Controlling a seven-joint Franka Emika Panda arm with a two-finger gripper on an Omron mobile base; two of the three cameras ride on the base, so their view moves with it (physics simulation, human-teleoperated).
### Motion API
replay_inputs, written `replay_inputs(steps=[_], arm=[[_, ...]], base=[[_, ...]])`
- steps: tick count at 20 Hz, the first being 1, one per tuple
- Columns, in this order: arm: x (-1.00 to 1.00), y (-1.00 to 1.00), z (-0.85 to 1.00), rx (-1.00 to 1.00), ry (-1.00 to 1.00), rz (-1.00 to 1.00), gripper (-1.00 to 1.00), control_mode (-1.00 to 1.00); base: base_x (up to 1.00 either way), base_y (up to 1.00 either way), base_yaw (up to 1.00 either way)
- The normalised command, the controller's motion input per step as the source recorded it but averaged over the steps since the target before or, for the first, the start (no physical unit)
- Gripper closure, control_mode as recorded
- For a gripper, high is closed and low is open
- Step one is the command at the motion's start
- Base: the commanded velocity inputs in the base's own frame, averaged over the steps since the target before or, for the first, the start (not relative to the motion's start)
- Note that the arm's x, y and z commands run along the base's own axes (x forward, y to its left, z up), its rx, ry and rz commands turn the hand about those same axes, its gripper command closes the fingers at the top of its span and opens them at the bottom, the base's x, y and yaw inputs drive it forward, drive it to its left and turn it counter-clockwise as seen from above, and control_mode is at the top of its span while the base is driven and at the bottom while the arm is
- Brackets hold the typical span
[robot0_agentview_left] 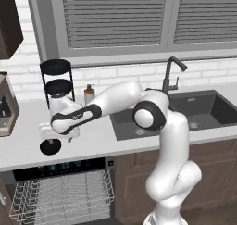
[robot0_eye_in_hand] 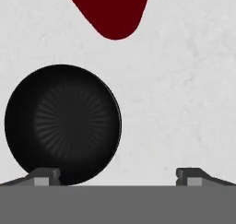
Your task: Pick up the cup and bowl from the counter, place them in the dishwasher, and close the dishwasher door.
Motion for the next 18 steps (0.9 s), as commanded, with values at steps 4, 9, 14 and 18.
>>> replay_inputs(steps=[4,9,14,18], arm=[[0.17,0.13,-0.18,0.0,0.0,0.0,-1.0,-1.0],[0.19,0.14,-0.25,0.0,0.0,0.0,-1.0,-1.0],[0.0,0.07,-0.3,0.0,0.0,0.0,-1.0,-1.0],[-0.03,0.03,-0.64,-0.01,0.0,0.0,-1.0,-1.0]], base=[[0.0,0.0,0.0],[0.0,0.0,0.0],[0.0,0.0,0.0],[0.0,0.0,0.0]])
